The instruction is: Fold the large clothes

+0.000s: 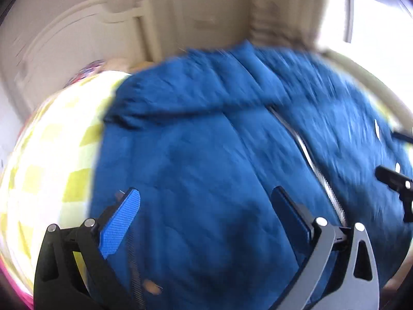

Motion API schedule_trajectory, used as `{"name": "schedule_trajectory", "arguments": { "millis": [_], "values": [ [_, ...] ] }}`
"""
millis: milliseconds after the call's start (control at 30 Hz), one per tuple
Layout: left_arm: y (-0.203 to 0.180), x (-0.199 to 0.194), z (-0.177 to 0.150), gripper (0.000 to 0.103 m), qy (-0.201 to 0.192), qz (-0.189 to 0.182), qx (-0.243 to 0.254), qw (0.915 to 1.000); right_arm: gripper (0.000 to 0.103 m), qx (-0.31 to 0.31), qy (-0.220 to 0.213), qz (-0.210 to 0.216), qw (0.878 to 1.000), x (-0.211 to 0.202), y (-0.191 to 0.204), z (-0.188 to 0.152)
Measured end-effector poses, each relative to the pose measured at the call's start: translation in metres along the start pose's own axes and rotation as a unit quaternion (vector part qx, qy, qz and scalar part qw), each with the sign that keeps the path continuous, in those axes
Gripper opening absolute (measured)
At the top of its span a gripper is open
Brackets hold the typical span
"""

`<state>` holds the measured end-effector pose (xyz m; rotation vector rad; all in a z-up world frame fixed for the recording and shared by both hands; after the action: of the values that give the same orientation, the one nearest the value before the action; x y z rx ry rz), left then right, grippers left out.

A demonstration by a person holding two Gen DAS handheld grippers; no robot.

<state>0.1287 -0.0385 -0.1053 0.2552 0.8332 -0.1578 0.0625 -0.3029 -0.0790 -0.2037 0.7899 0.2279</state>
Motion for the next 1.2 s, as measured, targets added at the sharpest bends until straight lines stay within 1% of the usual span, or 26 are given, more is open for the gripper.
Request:
{"name": "schedule_trajectory", "arguments": {
  "millis": [33, 67, 100, 167, 200, 233, 267, 333, 400, 433, 500, 533, 600, 633, 667, 733, 767, 833, 867, 900, 933, 967, 1000, 1033, 1133, 1200],
  "values": [
    [-0.009, 0.008, -0.008, 0.101, 0.008, 0.009, 0.015, 0.9998, 0.098, -0.021, 0.012, 0.005, 1.000, 0.007, 0.011, -0.003],
    [-0.005, 0.008, -0.009, 0.101, -0.007, 0.009, 0.010, 0.9999, 0.098, -0.048, 0.029, -0.007, 0.998, 0.015, 0.026, -0.015],
    [-0.002, 0.008, -0.009, 0.101, -0.001, 0.001, 0.001, 1.0000, 0.098, -0.040, 0.012, -0.007, 0.999, 0.015, 0.030, -0.019],
    [0.008, 0.010, -0.008, 0.101, 0.015, -0.023, -0.018, 0.9995, 0.098, -0.009, 0.028, 0.019, 0.999, 0.015, 0.024, -0.018],
    [0.013, 0.012, -0.006, 0.101, 0.017, -0.024, -0.030, 0.9991, 0.098, -0.005, 0.031, 0.022, 0.999, 0.014, 0.020, -0.018],
    [0.019, 0.007, -0.009, 0.101, 0.012, -0.015, -0.040, 0.9990, 0.098, -0.007, 0.030, 0.010, 0.999, 0.009, 0.017, -0.019],
    [0.026, -0.001, -0.014, 0.101, 0.001, 0.000, -0.048, 0.9989, 0.098, -0.010, 0.022, -0.008, 1.000, -0.001, 0.014, -0.021],
    [0.039, -0.014, -0.026, 0.101, -0.011, 0.008, -0.058, 0.9982, 0.098, -0.006, 0.002, -0.033, 0.999, -0.015, 0.003, -0.029],
    [0.050, -0.022, -0.039, 0.101, -0.018, 0.005, -0.067, 0.9976, 0.098, 0.003, -0.021, -0.029, 0.999, -0.025, -0.017, -0.039],
    [0.052, -0.022, -0.045, 0.101, -0.011, 0.009, -0.064, 0.9979, 0.098, 0.003, -0.018, -0.026, 0.999, -0.027, -0.021, -0.045],
    [0.049, -0.017, -0.054, 0.101, 0.003, 0.009, -0.050, 0.9987, 0.098, 0.006, 0.016, -0.018, 1.000, -0.003, -0.036, -0.053],
    [0.049, -0.019, -0.055, 0.101, 0.001, 0.012, -0.050, 0.9987, 0.098, 0.029, 0.010, -0.003, 1.000, -0.004, -0.042, -0.058],
    [0.045, -0.030, -0.055, 0.100, -0.010, 0.024, -0.040, 0.9988, 0.097, 0.041, 0.010, -0.009, 0.999, -0.012, -0.044, -0.060],
    [0.037, -0.035, -0.051, 0.100, -0.022, 0.020, -0.031, 0.9991, 0.097, 0.030, 0.000, -0.025, 0.999, -0.019, -0.039, -0.058],
    [0.027, -0.046, -0.050, 0.100, -0.043, 0.001, -0.014, 0.9990, 0.097, 0.015, -0.013, -0.027, 0.999, -0.026, -0.032, -0.056],
    [0.007, -0.055, -0.050, 0.101, -0.063, -0.021, 0.015, 0.9977, 0.097, -0.011, -0.042, -0.003, 0.999, -0.040, -0.013, -0.054],
    [-0.003, -0.054, -0.050, 0.101, -0.064, -0.025, 0.029, 0.9973, 0.097, -0.020, -0.049, 0.006, 0.999, -0.043, -0.005, -0.054],
    [-0.023, -0.040, -0.059, 0.101, -0.035, -0.014, 0.070, 0.9968, 0.097, -0.053, -0.033, 0.029, 0.998, -0.034, 0.016, -0.060],
    [-0.026, -0.036, -0.065, 0.101, -0.047, -0.005, 0.071, 0.9963, 0.098, -0.064, -0.020, 0.026, 0.997, -0.028, 0.023, -0.068],
    [-0.023, -0.036, -0.067, 0.101, -0.051, -0.012, 0.063, 0.9966, 0.098, -0.042, -0.032, 0.037, 0.998, -0.026, 0.018, -0.074],
    [-0.019, -0.033, -0.067, 0.101, -0.041, -0.027, 0.053, 0.9974, 0.098, -0.023, -0.024, 0.055, 0.998, -0.024, 0.010, -0.076],
    [-0.010, -0.033, -0.066, 0.101, -0.029, -0.052, 0.034, 0.9976, 0.097, -0.017, -0.021, 0.063, 0.998, -0.024, 0.006, -0.075],
    [-0.004, -0.034, -0.066, 0.101, -0.024, -0.054, 0.023, 0.9980, 0.097, -0.019, -0.018, 0.059, 0.998, -0.028, 0.000, -0.075],
    [0.005, -0.039, -0.068, 0.101, -0.027, -0.046, 0.007, 0.9986, 0.097, -0.019, -0.020, 0.048, 0.998, -0.033, -0.002, -0.076],
    [0.025, -0.055, -0.079, 0.101, -0.047, -0.039, -0.018, 0.9979, 0.097, -0.001, -0.058, 0.032, 0.998, -0.064, -0.014, -0.083],
    [0.033, -0.050, -0.091, 0.101, -0.033, -0.026, -0.019, 0.9989, 0.098, -0.007, -0.047, 0.001, 0.999, -0.061, -0.022, -0.091]
  ]
}}
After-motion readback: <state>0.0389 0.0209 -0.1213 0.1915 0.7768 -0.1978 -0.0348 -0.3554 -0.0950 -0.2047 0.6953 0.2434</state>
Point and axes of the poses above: each gripper's, at about its wrist camera, not at the fingertips, and x roughly the way its jaws point, y to its left, z to its top, the point moved 1 cm from there along x, roughly the way its jaws point, and after that the axes turned 1 degree about -y, right-handed, at the moved point
